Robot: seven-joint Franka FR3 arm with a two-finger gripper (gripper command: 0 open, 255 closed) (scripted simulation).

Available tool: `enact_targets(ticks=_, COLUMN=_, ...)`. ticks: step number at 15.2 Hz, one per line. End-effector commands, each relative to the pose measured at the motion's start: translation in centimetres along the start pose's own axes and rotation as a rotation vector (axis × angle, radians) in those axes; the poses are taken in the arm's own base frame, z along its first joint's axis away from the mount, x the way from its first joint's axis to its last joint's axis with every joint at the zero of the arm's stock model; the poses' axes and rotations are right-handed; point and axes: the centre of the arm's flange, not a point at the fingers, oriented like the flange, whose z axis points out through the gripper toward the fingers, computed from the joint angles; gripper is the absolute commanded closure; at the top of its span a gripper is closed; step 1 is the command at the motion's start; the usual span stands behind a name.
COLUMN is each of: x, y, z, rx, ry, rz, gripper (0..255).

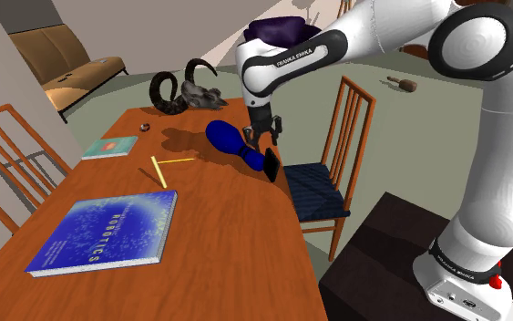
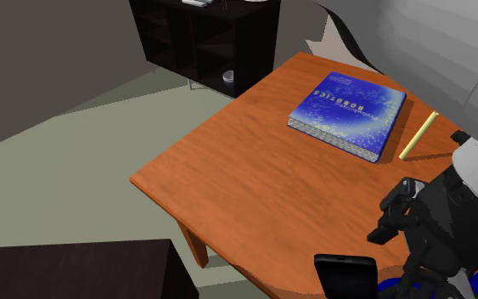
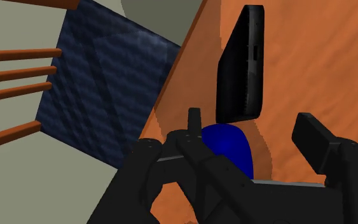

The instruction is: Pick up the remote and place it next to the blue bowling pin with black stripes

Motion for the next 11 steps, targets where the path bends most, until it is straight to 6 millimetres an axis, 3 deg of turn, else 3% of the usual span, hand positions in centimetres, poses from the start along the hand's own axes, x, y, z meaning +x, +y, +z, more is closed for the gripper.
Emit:
enact_targets(ticks=1, x=0.0, y=0.0, z=0.1, rx=0.000, ry=-0.001, rz=0.000, gripper=0)
enact_targets(ticks=4, x=-0.1, y=0.0, z=0.1, rx=-0.001, ry=-0.001, rz=0.000, gripper=0)
enact_targets(ticks=8, x=-0.1, y=0.0, z=-4.9, rx=-0.001, ry=-0.001, rz=0.000, gripper=0)
enact_targets(ticks=11, x=-0.1, y=0.0, z=-4.9, rx=-0.001, ry=-0.001, rz=0.000, gripper=0)
